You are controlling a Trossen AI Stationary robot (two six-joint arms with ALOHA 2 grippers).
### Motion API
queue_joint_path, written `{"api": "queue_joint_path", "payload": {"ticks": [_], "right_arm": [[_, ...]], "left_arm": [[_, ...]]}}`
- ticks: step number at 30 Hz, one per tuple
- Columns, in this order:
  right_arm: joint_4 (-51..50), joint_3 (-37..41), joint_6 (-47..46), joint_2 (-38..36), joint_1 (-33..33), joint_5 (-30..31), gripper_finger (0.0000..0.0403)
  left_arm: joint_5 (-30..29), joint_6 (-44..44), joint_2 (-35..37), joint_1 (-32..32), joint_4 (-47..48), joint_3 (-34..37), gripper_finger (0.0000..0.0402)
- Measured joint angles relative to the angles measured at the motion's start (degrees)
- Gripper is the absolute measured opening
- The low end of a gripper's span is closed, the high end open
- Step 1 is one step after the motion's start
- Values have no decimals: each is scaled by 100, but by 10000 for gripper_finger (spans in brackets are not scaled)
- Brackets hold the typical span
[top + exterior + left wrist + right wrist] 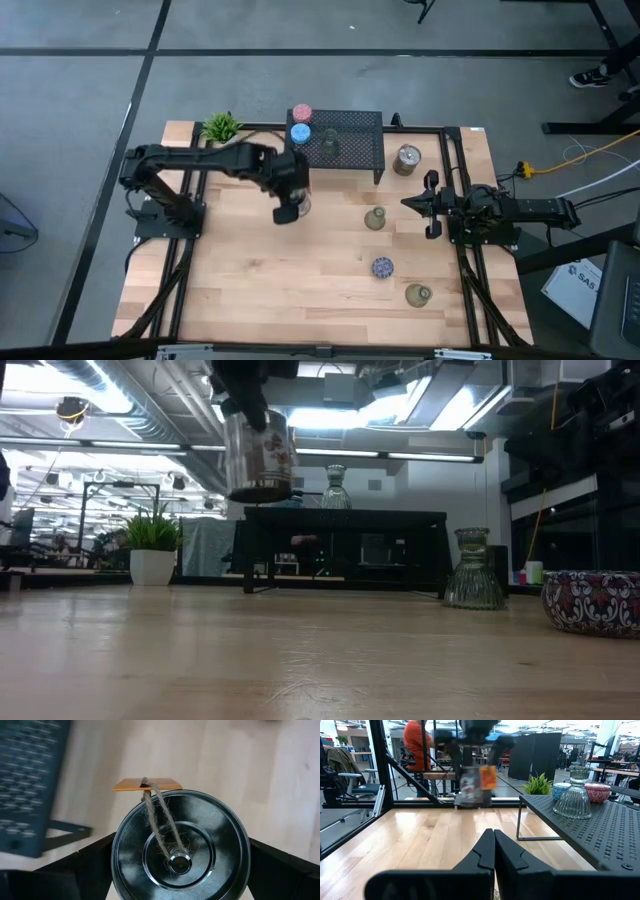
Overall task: Pick & Place candle stick holders
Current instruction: Put the bottom silver scented candle on the shelf
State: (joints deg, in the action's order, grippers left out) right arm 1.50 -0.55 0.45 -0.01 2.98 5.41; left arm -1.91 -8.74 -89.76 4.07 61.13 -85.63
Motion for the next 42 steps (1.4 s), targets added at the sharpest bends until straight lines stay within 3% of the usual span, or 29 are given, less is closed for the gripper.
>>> {"api": "queue_joint_path", "payload": {"ticks": [9,18,42], "right_arm": [[-2,0,0,0,-1,-1,0],[-2,1,-2,0,-1,0,0],[0,2,0,0,0,-2,0]], "left_arm": [[-31,309,2,928,37,-626,359],[-403,113,2,1648,45,-679,359],[15,1403,-377,2009,-179,-679,359]]}}
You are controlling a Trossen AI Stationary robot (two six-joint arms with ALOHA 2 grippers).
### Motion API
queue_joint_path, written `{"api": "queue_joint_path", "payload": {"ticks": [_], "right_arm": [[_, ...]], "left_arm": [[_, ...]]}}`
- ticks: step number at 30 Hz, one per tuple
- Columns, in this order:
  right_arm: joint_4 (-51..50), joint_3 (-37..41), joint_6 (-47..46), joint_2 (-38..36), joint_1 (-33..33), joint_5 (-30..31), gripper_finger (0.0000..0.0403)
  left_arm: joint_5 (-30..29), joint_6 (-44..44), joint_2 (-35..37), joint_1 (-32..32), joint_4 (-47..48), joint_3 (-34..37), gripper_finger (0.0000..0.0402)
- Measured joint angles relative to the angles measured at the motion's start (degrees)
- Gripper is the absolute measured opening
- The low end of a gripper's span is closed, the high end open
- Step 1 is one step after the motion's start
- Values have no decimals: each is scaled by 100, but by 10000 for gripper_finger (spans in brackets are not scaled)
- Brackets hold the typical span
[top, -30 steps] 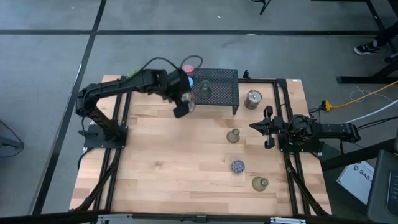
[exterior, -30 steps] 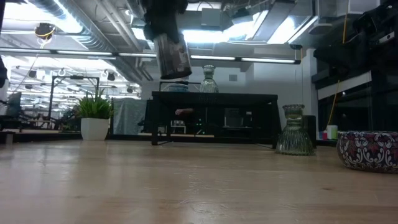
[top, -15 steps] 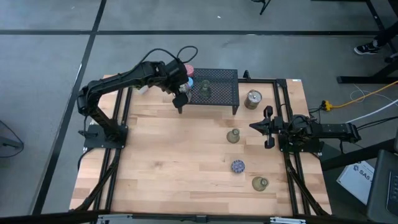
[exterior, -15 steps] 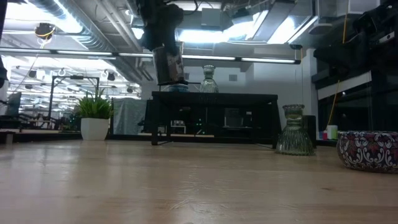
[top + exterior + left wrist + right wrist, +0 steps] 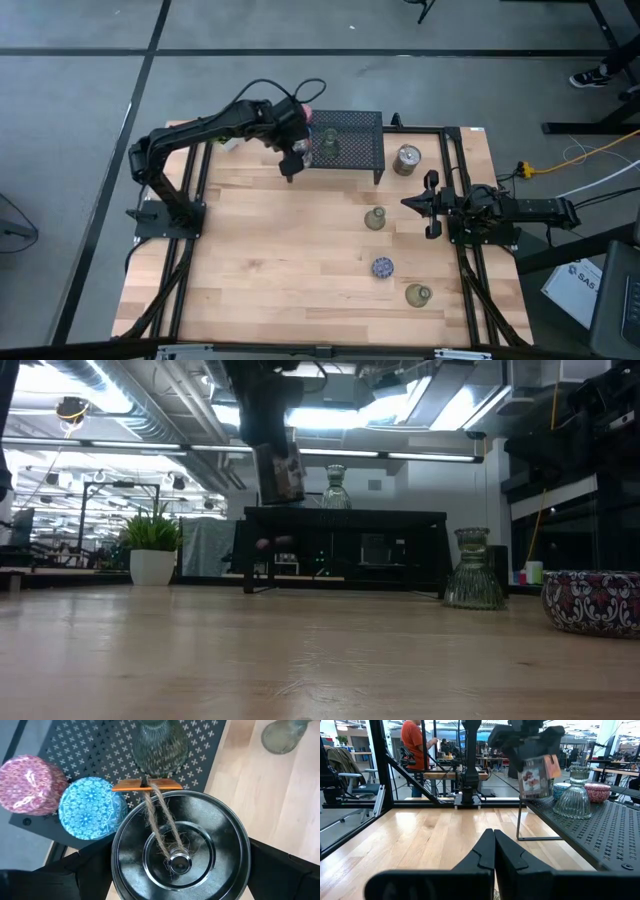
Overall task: Pick & Place candle stick holders
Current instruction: Put the bottom silver scented candle on the shelf
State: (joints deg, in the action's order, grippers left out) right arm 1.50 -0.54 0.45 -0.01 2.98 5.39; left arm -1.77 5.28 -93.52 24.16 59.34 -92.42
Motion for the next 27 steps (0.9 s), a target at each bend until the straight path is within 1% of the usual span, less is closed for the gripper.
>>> {"api": "queue_joint_path", "payload": {"ticks": [6,15,27], "right_arm": [[0,-2,0,0,-1,1,0],[-1,-2,-1,0,-1,2,0],[0,-1,0,0,0,0,0]], "left_arm": [[-4,120,-58,0,-55,0,359],[-67,303,-71,0,-505,0,359],[-61,297,-90,0,-517,0,359]]}}
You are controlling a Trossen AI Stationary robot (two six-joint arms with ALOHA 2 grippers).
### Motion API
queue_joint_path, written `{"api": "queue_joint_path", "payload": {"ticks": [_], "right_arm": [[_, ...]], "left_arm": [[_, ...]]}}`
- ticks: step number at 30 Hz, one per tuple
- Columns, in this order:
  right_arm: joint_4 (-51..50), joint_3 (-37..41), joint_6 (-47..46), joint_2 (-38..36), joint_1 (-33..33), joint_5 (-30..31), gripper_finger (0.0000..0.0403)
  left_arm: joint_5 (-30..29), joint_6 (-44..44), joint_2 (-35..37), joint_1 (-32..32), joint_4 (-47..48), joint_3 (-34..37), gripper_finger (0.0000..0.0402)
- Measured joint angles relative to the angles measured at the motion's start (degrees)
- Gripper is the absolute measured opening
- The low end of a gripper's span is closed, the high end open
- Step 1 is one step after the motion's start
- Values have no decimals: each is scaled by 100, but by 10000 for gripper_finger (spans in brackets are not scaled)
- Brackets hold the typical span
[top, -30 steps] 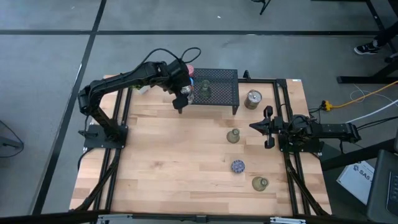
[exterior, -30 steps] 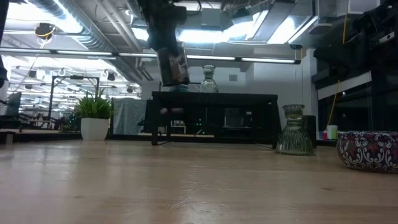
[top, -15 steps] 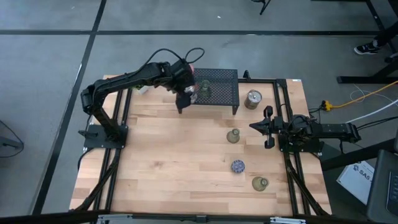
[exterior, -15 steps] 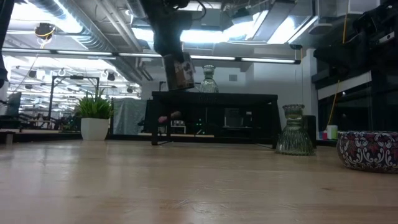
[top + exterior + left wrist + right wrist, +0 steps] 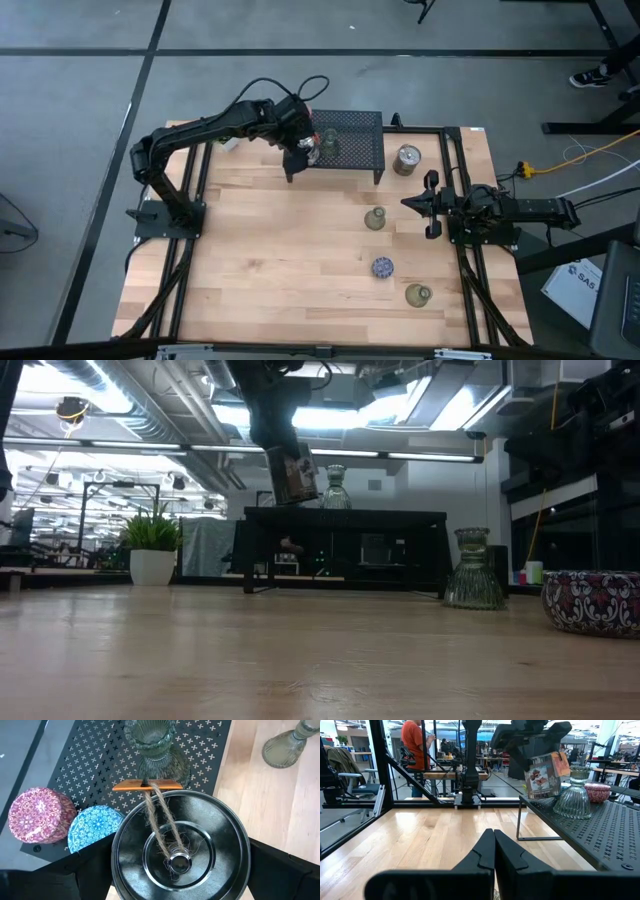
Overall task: Pick & Place candle stick holders
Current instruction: Put the bottom silver scented candle on the shelf
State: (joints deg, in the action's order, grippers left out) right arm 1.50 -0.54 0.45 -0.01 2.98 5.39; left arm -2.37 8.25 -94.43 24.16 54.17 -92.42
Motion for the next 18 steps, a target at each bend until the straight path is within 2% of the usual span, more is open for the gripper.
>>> {"api": "queue_joint_path", "payload": {"ticks": [18], "right_arm": [[-1,0,-1,0,-1,2,0]], "left_arm": [[37,-42,-66,2,-55,0,359]]}}
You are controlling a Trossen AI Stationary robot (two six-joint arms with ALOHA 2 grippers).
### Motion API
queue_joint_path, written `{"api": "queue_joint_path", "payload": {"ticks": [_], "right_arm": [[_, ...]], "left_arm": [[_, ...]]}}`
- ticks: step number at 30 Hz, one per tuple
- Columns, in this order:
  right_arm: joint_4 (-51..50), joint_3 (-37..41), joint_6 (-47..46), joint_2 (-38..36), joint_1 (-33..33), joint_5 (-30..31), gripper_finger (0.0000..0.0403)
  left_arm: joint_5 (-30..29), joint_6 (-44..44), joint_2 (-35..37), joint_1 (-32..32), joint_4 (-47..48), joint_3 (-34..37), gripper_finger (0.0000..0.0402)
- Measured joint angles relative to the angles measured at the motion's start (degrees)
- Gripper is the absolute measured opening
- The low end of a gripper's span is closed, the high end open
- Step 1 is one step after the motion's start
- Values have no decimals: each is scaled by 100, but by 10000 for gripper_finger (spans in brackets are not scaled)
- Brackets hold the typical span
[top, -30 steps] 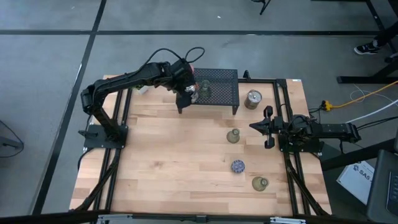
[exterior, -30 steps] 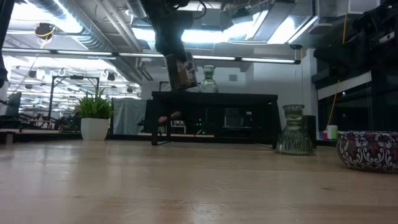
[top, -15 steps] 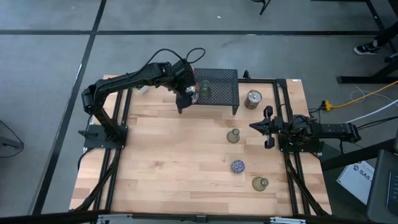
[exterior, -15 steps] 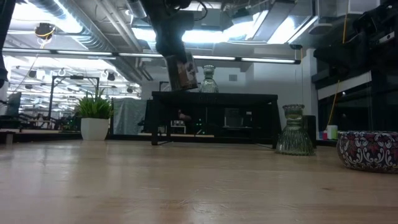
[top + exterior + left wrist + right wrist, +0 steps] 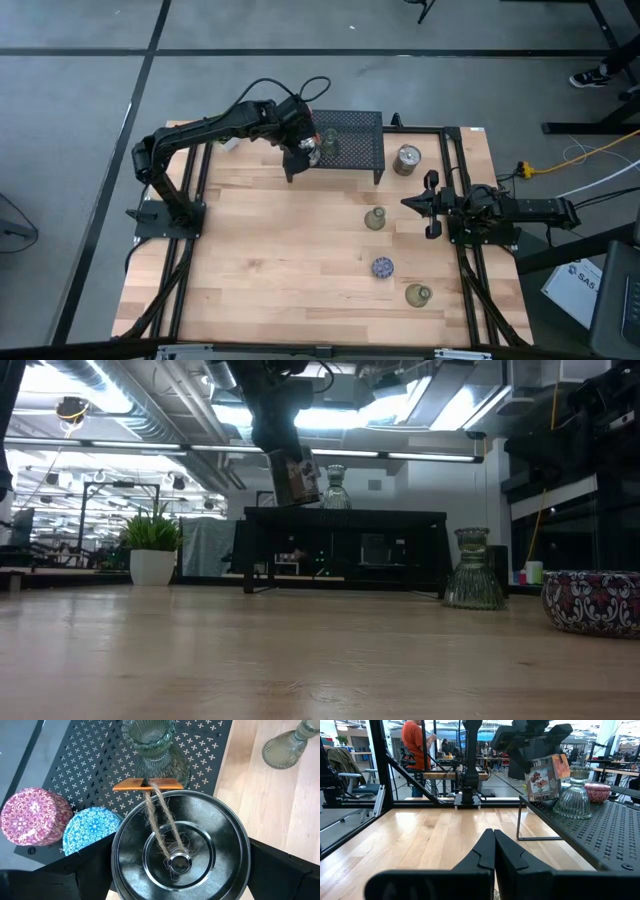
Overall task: Pick & Place candle stick holders
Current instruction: Put the bottom silver scented candle on the shelf
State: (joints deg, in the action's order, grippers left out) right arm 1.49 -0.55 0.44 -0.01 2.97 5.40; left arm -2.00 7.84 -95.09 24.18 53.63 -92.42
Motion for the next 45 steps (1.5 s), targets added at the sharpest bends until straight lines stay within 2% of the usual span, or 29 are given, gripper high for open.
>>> {"api": "queue_joint_path", "payload": {"ticks": [35,45], "right_arm": [[0,0,0,0,1,-1,0],[-1,1,1,0,-1,1,0]], "left_arm": [[-137,2,0,0,-11,0,359],[-139,2,0,0,-269,0,359]]}}
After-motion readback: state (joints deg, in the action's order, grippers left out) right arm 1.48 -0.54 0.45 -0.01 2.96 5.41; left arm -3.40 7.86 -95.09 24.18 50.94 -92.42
